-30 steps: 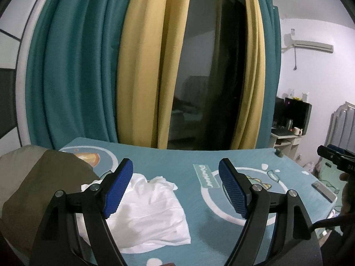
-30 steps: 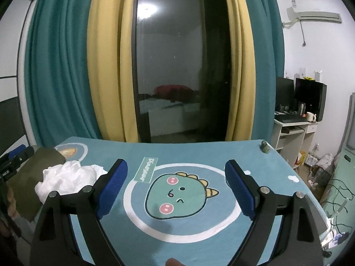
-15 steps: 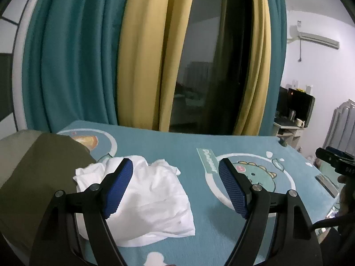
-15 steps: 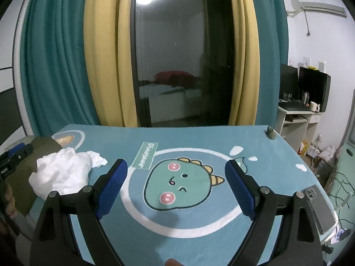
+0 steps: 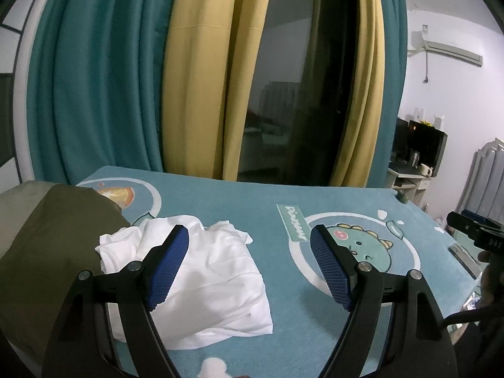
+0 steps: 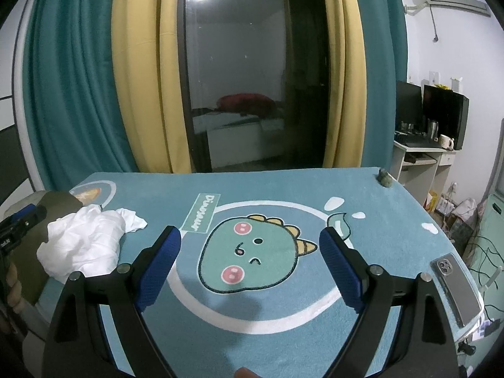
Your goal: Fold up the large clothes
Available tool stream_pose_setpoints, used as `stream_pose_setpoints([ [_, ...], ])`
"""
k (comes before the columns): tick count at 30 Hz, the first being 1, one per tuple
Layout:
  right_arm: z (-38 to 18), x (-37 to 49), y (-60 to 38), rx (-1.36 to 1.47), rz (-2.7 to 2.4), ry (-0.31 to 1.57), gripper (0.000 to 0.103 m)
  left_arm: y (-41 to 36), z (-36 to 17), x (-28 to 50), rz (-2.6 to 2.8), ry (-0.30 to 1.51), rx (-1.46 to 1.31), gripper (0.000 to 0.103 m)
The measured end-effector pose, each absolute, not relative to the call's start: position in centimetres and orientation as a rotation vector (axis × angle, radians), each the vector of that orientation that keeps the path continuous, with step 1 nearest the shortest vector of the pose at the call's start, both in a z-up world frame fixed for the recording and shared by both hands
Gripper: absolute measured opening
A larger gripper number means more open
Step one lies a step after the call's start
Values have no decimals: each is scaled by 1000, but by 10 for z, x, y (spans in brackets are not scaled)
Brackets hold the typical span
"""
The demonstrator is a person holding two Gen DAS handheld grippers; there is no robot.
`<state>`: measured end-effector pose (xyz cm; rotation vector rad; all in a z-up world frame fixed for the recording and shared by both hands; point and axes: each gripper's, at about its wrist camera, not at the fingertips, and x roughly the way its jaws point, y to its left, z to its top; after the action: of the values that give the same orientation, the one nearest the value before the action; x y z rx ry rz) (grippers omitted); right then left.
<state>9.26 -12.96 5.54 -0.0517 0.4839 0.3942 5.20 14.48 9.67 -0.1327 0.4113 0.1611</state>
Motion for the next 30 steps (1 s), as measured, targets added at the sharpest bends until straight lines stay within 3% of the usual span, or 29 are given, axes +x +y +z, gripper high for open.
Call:
stream_pose_setpoints([
  [30,53,91,-126,-47,390,485,89,141,97,50,163,413,-132,82],
])
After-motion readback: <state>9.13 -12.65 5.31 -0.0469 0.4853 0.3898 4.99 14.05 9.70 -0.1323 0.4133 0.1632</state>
